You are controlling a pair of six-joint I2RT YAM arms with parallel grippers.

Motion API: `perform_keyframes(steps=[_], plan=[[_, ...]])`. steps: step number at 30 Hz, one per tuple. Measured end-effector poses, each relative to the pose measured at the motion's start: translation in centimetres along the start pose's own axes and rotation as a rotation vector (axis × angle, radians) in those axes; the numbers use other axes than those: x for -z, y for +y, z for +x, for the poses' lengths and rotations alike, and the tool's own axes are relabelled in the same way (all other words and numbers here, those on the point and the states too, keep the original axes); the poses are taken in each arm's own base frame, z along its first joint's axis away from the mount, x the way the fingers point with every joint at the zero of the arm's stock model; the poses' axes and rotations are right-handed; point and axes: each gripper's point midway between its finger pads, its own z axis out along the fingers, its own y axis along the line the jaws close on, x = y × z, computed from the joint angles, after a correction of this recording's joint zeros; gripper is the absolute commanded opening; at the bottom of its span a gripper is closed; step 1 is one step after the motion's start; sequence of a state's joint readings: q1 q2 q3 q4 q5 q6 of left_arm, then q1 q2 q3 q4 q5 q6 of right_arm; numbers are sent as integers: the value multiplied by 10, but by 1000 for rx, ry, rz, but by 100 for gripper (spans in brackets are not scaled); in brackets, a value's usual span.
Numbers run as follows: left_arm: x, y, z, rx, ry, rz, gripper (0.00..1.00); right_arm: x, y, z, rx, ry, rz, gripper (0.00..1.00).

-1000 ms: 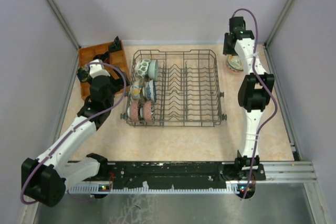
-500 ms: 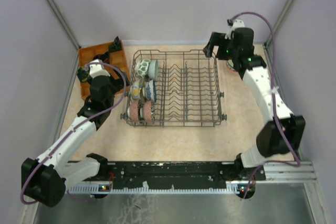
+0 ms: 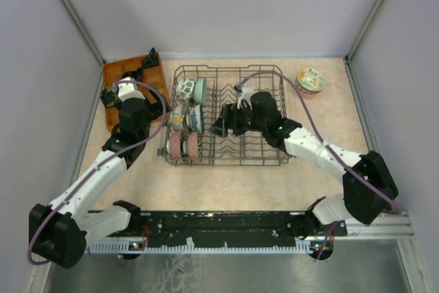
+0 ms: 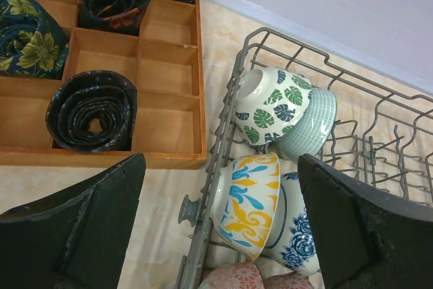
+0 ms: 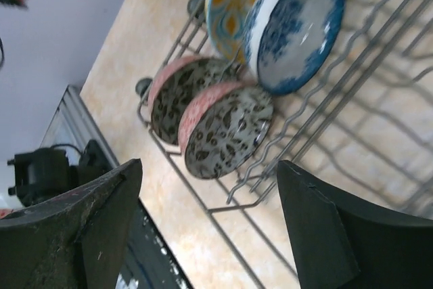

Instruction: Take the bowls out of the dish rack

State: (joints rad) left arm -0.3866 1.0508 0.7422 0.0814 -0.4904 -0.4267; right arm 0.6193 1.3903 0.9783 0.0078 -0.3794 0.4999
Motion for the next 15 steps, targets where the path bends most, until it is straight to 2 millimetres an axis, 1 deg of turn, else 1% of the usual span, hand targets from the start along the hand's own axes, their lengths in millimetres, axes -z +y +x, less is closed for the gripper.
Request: perform_keyframes(steps=[2, 4, 5, 7, 11, 15], plan=[[0, 0, 0, 0, 0, 0, 99, -6, 6, 27, -23, 36, -16, 79], [0, 0, 0, 0, 0, 0, 99, -9, 9, 45, -46, 58, -16, 79], [0, 0, 0, 0, 0, 0, 99, -10, 10, 50, -54, 62, -14, 78], [0, 0, 0, 0, 0, 0, 99, -13, 15, 56, -62, 62, -19, 77], [0, 0, 0, 0, 0, 0, 99, -24, 34, 63, -65, 58, -72, 76], [0, 0, 0, 0, 0, 0, 99, -36, 38, 72, -79, 72, -90, 73]])
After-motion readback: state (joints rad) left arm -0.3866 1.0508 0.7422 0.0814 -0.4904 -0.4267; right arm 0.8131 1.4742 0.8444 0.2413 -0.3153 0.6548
